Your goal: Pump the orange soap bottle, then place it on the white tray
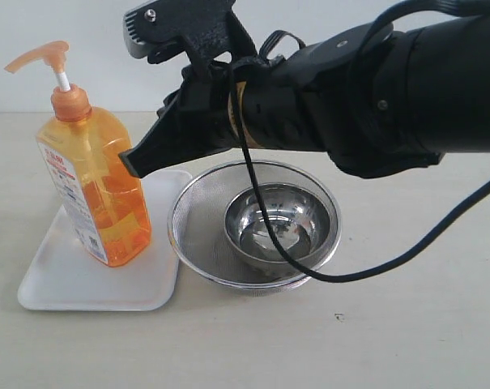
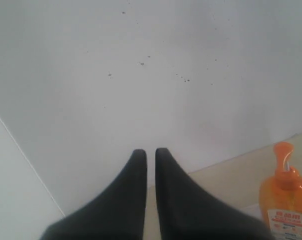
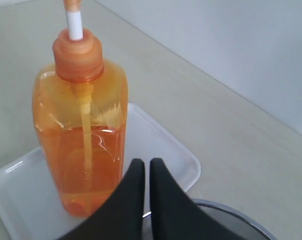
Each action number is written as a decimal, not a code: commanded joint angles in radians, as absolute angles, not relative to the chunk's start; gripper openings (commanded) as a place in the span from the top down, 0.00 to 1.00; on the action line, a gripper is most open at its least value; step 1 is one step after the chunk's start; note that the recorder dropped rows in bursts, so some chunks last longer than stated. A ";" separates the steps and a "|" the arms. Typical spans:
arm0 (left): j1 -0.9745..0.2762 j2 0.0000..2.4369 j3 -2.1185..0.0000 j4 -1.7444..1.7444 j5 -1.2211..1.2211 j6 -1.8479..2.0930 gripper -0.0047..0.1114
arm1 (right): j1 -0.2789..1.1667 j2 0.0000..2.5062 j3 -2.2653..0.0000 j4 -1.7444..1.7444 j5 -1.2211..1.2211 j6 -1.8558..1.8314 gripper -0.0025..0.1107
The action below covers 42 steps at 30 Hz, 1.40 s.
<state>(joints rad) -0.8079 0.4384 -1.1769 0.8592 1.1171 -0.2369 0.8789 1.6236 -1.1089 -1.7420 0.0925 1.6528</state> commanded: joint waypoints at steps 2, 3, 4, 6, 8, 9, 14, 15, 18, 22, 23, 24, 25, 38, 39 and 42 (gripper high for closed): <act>-0.811 0.440 -1.129 0.846 1.116 -0.289 0.92 | 0.877 1.614 -1.131 -1.744 0.073 1.628 0.98; -0.811 0.440 -1.116 0.844 1.112 -0.292 0.92 | 0.877 1.614 -1.135 -1.744 0.065 1.621 0.98; -0.811 0.440 -1.108 0.843 1.107 -0.292 0.92 | 0.877 1.616 -1.140 -1.744 0.058 1.621 0.98; -0.811 0.440 -1.088 0.826 1.094 -0.292 0.92 | 0.877 1.616 -1.149 -1.744 0.042 1.616 0.98; -0.811 0.440 -1.073 0.819 1.090 -0.294 0.92 | 0.877 1.616 -1.159 -1.744 0.032 1.614 0.98; -0.811 0.440 -1.064 0.819 1.090 -0.300 0.92 | 0.877 1.616 -1.164 -1.744 0.030 1.614 0.98; -0.811 0.440 -1.032 0.792 1.092 -0.319 0.92 | 0.870 1.616 -1.168 -1.744 0.055 1.606 0.98; -0.811 0.440 -1.013 0.788 1.092 -0.321 0.92 | 0.863 1.616 -1.168 -1.744 0.037 1.606 0.98; -0.811 0.440 -0.966 0.788 1.090 -0.330 0.92 | 0.847 1.616 -1.168 -1.744 0.021 1.606 0.98; -0.811 0.440 -0.947 0.788 1.089 -0.340 0.92 | 0.847 1.616 -1.168 -1.744 0.022 1.606 0.98; -0.811 0.440 -0.945 0.788 1.089 -0.340 0.92 | 0.847 1.616 -1.168 -1.744 0.022 1.604 0.98; -0.811 0.440 -0.941 0.792 1.089 -0.340 0.92 | 0.847 1.616 -1.168 -1.744 0.022 1.604 0.98; -0.811 0.440 -0.931 0.799 1.089 -0.340 0.92 | 0.847 1.616 -1.168 -1.744 0.022 1.595 0.98; -0.811 0.440 -0.729 1.032 1.138 0.130 0.92 | 0.847 1.616 -1.168 -1.744 0.022 1.578 0.98; -0.811 0.440 -0.706 1.069 1.127 0.145 0.92 | 0.847 1.616 -1.168 -1.744 0.022 1.578 0.98; -0.811 0.440 -0.645 1.172 1.129 0.112 0.92 | 0.847 1.616 -1.168 -1.744 0.022 1.578 0.98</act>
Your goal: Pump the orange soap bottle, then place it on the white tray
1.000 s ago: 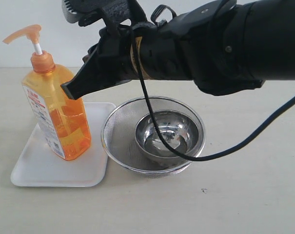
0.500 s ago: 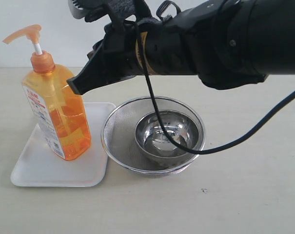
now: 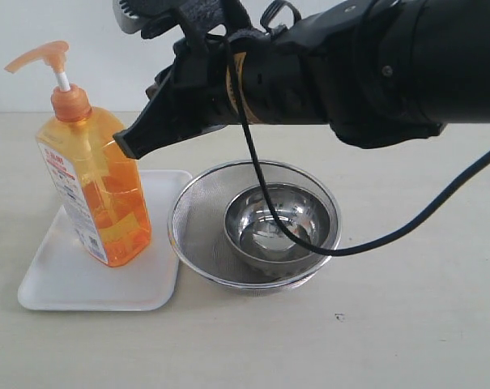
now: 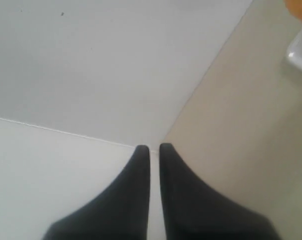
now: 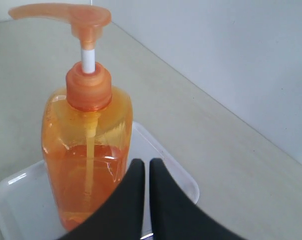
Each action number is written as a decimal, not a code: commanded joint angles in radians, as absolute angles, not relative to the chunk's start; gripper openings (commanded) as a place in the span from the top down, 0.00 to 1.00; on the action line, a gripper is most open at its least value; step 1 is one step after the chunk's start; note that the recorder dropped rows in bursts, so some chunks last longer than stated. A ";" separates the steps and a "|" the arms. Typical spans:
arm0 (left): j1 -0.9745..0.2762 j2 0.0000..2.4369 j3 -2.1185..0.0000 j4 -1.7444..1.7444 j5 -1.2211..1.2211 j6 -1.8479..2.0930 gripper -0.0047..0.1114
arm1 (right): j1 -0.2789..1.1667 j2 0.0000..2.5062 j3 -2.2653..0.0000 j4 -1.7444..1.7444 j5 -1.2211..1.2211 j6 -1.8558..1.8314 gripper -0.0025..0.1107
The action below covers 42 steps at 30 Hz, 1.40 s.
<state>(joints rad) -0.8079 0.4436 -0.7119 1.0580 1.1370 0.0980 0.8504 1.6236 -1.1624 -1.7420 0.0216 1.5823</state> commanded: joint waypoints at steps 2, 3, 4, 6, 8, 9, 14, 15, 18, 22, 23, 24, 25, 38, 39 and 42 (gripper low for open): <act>-0.811 0.442 -0.630 1.165 1.171 -0.044 0.92 | 0.847 1.616 -1.168 -1.744 0.022 1.578 0.98; -0.811 0.444 -0.630 1.152 1.199 -0.099 0.92 | 0.847 1.616 -1.168 -1.744 0.022 1.578 0.98; -0.811 0.450 -0.628 1.130 1.221 -0.135 0.92 | 0.847 1.616 -1.168 -1.744 0.022 1.578 0.98; -0.811 0.467 -0.628 1.106 1.221 -0.199 0.92 | 0.847 1.616 -1.168 -1.744 0.026 1.579 0.98; -0.809 0.469 -0.628 1.068 1.221 -0.262 0.92 | 0.847 1.616 -1.168 -1.744 0.026 1.579 0.98; -0.809 0.471 -0.628 1.057 1.221 -0.300 0.92 | 0.847 1.616 -1.168 -1.744 0.026 1.579 0.98; -0.809 0.480 -0.628 1.038 1.221 -0.486 0.92 | 0.847 1.616 -1.168 -1.744 0.026 1.583 0.98; -0.809 0.480 -0.628 1.038 1.221 -0.523 0.92 | 0.847 1.616 -1.168 -1.744 0.026 1.584 0.98; -0.809 0.480 -0.628 1.041 1.221 -0.634 0.92 | 0.847 1.616 -1.168 -1.744 0.021 1.586 0.98; -0.809 0.480 -0.628 1.070 1.181 -0.746 0.92 | 0.847 1.616 -1.168 -1.744 0.006 1.590 0.98; -0.809 0.480 -0.628 1.085 1.159 -0.746 0.92 | 0.847 1.616 -1.168 -1.744 0.006 1.590 0.98; -0.809 0.480 -0.628 1.101 1.134 -0.739 0.92 | 0.847 1.616 -1.168 -1.744 0.000 1.592 0.98; -0.809 0.480 -0.628 1.122 1.091 -0.709 0.92 | 0.847 1.616 -1.168 -1.744 0.000 1.592 0.98; -0.809 0.480 -0.628 1.397 0.901 -0.476 0.92 | 0.847 1.616 -1.168 -1.744 0.006 1.587 0.98; -0.809 0.480 -0.628 1.431 0.868 -0.440 0.92 | 0.847 1.616 -1.168 -1.744 0.006 1.587 0.98; -0.809 0.480 -0.628 1.542 0.771 -0.346 0.92 | 0.847 1.616 -1.168 -1.744 0.006 1.587 0.98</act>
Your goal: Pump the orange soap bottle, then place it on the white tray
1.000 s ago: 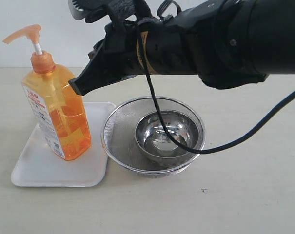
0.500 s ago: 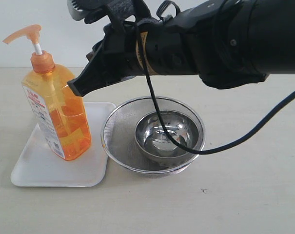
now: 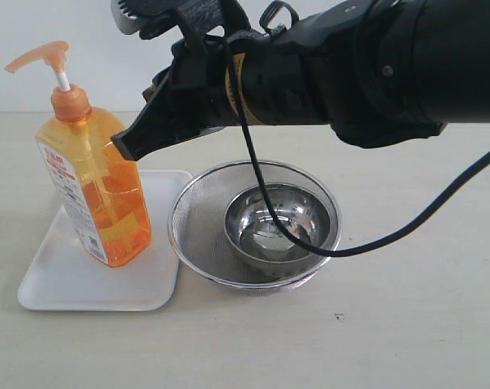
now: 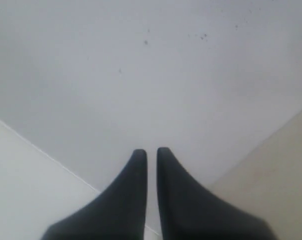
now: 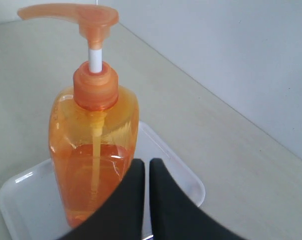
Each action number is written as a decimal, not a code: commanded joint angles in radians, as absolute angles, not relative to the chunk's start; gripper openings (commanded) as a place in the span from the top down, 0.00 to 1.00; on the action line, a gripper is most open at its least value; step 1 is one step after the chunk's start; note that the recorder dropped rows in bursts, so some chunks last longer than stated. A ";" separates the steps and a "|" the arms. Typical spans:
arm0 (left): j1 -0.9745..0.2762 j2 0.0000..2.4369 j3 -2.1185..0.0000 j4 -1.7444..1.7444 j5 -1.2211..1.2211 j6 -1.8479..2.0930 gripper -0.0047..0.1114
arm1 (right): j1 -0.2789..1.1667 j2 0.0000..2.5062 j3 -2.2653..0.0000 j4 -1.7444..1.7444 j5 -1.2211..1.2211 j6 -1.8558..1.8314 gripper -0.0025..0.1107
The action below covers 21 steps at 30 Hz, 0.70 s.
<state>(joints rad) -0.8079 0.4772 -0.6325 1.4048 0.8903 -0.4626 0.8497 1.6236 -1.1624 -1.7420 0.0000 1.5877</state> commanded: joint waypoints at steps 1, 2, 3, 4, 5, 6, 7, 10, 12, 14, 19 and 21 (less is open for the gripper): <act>-0.809 0.480 -0.628 1.586 0.740 -0.314 0.92 | 0.847 1.616 -1.168 -1.744 0.006 1.587 0.98; -0.809 0.480 -0.628 1.637 0.707 -0.278 0.92 | 0.847 1.616 -1.168 -1.744 0.006 1.587 0.98; -0.809 0.480 -0.628 1.683 0.679 -0.246 0.92 | 0.847 1.616 -1.168 -1.744 0.006 1.587 0.98; -0.809 0.480 -0.628 1.744 0.641 -0.198 0.92 | 0.847 1.616 -1.168 -1.744 0.006 1.587 0.98; -0.809 0.480 -0.631 1.744 0.602 -0.132 0.92 | 0.847 1.616 -1.168 -1.744 0.006 1.587 0.98; -0.809 0.480 -0.644 1.744 0.558 -0.024 0.92 | 0.847 1.616 -1.168 -1.744 0.006 1.587 0.98; -0.809 0.480 -0.653 1.744 0.510 0.083 0.92 | 0.847 1.616 -1.168 -1.744 0.006 1.587 0.98; -0.809 0.483 -0.683 1.744 0.407 0.336 0.92 | 0.847 1.616 -1.168 -1.744 0.015 1.587 0.98; -0.809 0.492 -0.712 1.744 0.392 0.445 0.92 | 0.847 1.616 -1.168 -1.744 0.027 1.587 0.98; -0.809 0.509 -0.753 1.744 0.392 0.549 0.92 | 0.847 1.616 -1.168 -1.744 0.034 1.587 0.98; -0.809 0.568 -0.897 1.744 0.421 0.563 0.92 | 0.847 1.616 -1.168 -1.744 0.034 1.587 0.98; -0.809 0.606 -0.971 1.744 0.471 0.409 0.92 | 0.847 1.616 -1.168 -1.744 0.039 1.587 0.98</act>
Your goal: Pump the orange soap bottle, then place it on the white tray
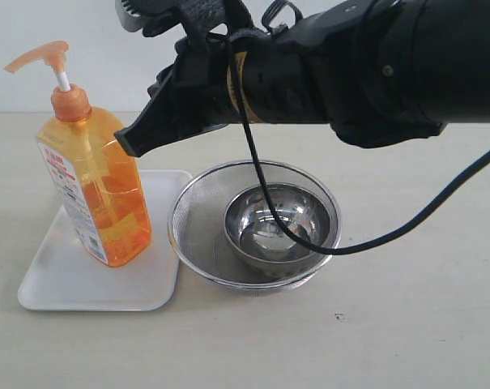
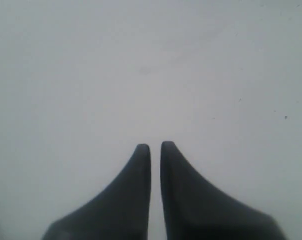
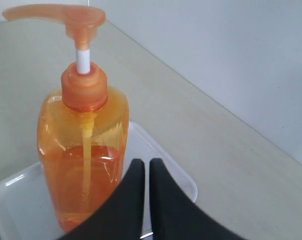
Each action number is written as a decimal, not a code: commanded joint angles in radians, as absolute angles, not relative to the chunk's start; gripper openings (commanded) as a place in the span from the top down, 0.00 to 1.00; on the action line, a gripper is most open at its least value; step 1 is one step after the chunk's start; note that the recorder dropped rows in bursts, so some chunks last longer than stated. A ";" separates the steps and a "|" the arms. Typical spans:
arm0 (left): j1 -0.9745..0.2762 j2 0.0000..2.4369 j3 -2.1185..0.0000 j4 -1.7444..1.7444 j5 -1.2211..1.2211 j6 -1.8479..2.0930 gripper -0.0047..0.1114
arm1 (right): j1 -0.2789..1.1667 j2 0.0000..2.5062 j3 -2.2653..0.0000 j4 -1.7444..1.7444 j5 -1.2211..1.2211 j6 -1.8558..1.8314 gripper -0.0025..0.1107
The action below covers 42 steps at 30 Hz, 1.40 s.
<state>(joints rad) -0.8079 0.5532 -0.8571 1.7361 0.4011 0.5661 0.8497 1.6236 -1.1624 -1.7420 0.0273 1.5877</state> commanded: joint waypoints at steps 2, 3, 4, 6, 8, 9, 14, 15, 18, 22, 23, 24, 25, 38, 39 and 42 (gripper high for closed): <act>-0.809 0.655 -1.059 1.744 0.556 0.211 0.92 | 0.847 1.616 -1.168 -1.744 0.049 1.587 0.98; -0.809 0.682 -1.103 1.744 0.606 0.127 0.92 | 0.847 1.616 -1.168 -1.744 0.054 1.590 0.98; -0.809 0.705 -1.137 1.744 0.648 0.058 0.92 | 0.847 1.616 -1.168 -1.744 0.056 1.590 0.98; -0.809 0.758 -1.218 1.744 0.751 -0.099 0.92 | 0.847 1.616 -1.168 -1.744 0.056 1.590 0.98; -0.809 0.805 -1.286 1.744 0.841 -0.236 0.92 | 0.847 1.616 -1.168 -1.744 0.056 1.590 0.98; -0.809 0.823 -1.317 1.744 0.875 -0.286 0.92 | 0.847 1.616 -1.168 -1.744 0.056 1.590 0.98; -0.809 0.857 -1.448 1.606 0.899 -0.322 0.92 | 0.847 1.616 -1.168 -1.744 0.058 1.598 0.98; -0.809 0.857 -1.471 1.587 0.894 -0.322 0.92 | 0.847 1.616 -1.168 -1.744 0.058 1.598 0.98; -0.809 0.855 -1.544 1.546 0.894 -0.321 0.92 | 0.847 1.616 -1.168 -1.744 0.058 1.598 0.98; -0.809 0.855 -1.629 1.457 0.883 -0.269 0.92 | 0.847 1.616 -1.168 -1.744 0.056 1.598 0.98; -0.809 0.855 -1.652 1.453 0.880 -0.257 0.92 | 0.847 1.616 -1.168 -1.744 0.056 1.598 0.98; -0.809 0.855 -1.667 1.453 0.878 -0.254 0.92 | 0.847 1.616 -1.168 -1.744 0.056 1.598 0.98; -0.809 0.855 -1.687 1.453 0.878 -0.252 0.92 | 0.847 1.616 -1.168 -1.744 0.053 1.598 0.98; -0.882 0.855 -2.097 0.963 1.092 -0.090 0.92 | 0.847 1.616 -1.168 -1.744 0.082 1.559 0.98; -0.900 0.855 -2.107 0.960 1.120 -0.088 0.92 | 0.847 1.616 -1.168 -1.744 0.088 1.557 0.98; -1.001 0.855 -2.130 0.960 1.221 -0.051 0.92 | 0.847 1.616 -1.176 -1.744 0.094 1.550 0.98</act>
